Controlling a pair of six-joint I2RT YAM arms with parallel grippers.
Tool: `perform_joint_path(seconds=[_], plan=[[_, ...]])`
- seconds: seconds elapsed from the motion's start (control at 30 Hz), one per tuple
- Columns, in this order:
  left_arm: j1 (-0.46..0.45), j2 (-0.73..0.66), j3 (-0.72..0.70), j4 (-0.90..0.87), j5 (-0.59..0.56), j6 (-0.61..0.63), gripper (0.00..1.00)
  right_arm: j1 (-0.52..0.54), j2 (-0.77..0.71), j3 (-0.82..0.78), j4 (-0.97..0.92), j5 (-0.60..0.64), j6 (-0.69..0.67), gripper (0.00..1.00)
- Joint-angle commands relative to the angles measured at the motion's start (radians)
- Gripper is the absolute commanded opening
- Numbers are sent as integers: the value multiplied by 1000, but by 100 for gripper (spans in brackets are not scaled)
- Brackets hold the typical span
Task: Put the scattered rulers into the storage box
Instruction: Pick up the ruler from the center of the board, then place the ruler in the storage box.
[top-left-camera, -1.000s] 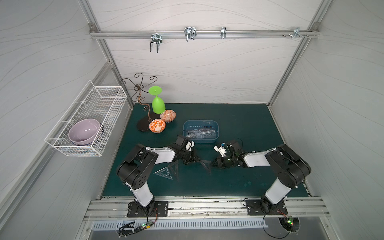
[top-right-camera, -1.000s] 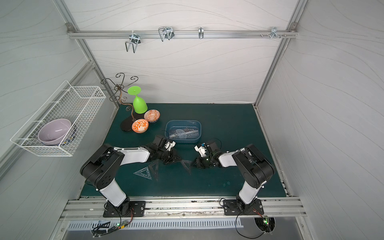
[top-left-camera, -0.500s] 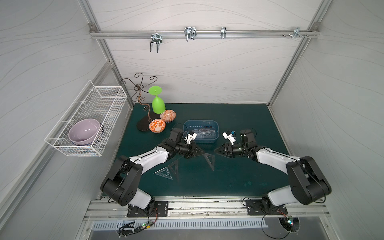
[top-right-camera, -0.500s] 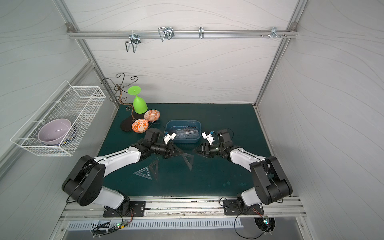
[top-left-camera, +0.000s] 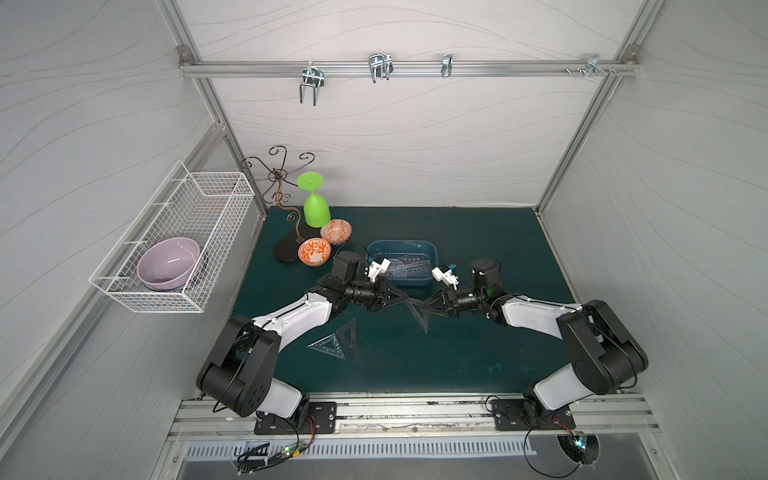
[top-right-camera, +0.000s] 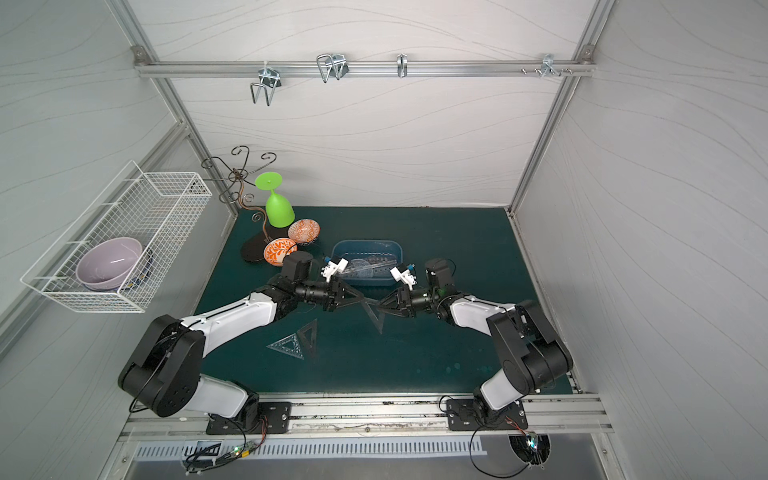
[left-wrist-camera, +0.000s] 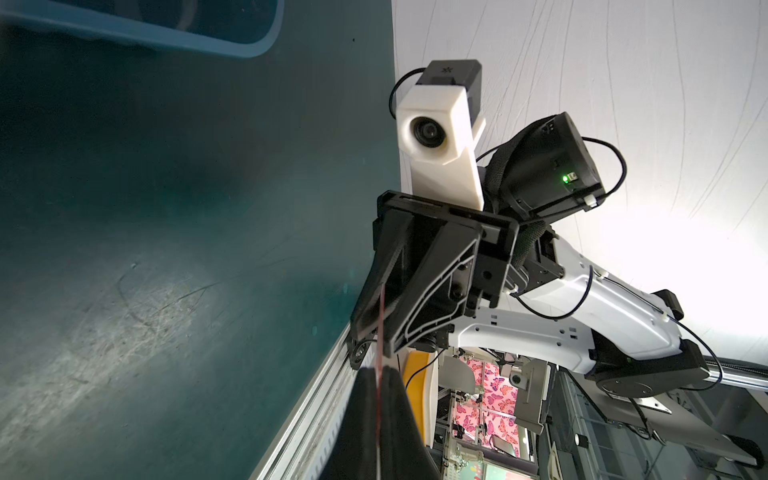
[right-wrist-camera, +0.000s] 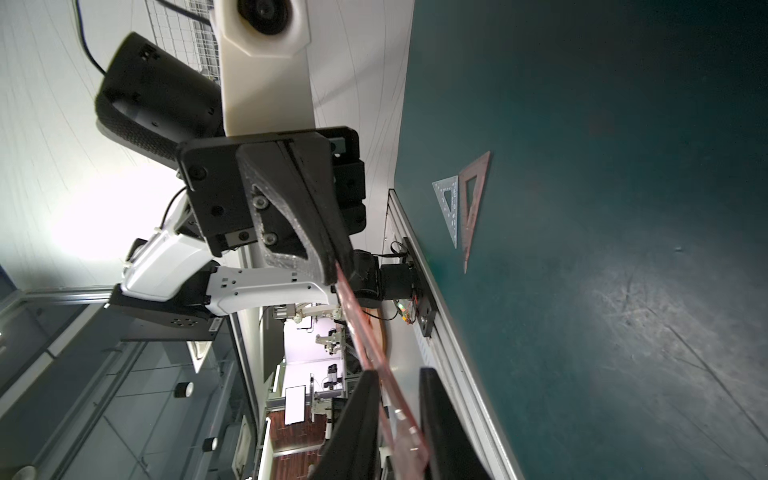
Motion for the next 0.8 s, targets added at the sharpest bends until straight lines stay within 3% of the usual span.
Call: perform_joint_path(seconds=[0.0, 0.07, 0.17, 0.23, 0.27, 0.43, 0.63, 0.77], plan=[[8, -27, 8, 26, 12, 15, 0, -3, -12, -1, 46, -8, 30, 10], [8, -28, 14, 1, 1, 31, 0, -8, -20, 9, 35, 0, 24, 2], [11, -32, 55, -144, -36, 110, 1, -13, -17, 80, -113, 28, -88, 0], [32, -38, 117, -329, -90, 222, 27, -33, 8, 181, -275, 71, -233, 0], [52, -42, 143, -403, -119, 260, 34, -44, 27, 237, -340, 92, -306, 0], [175, -55, 295, -738, -315, 427, 58, -46, 253, 680, -731, 177, -731, 0], [203, -79, 291, -789, -465, 435, 61, -19, 654, 1328, -1252, 254, -1128, 0], [208, -104, 263, -788, -491, 445, 61, 23, 757, 1497, -1314, 313, -1208, 1]])
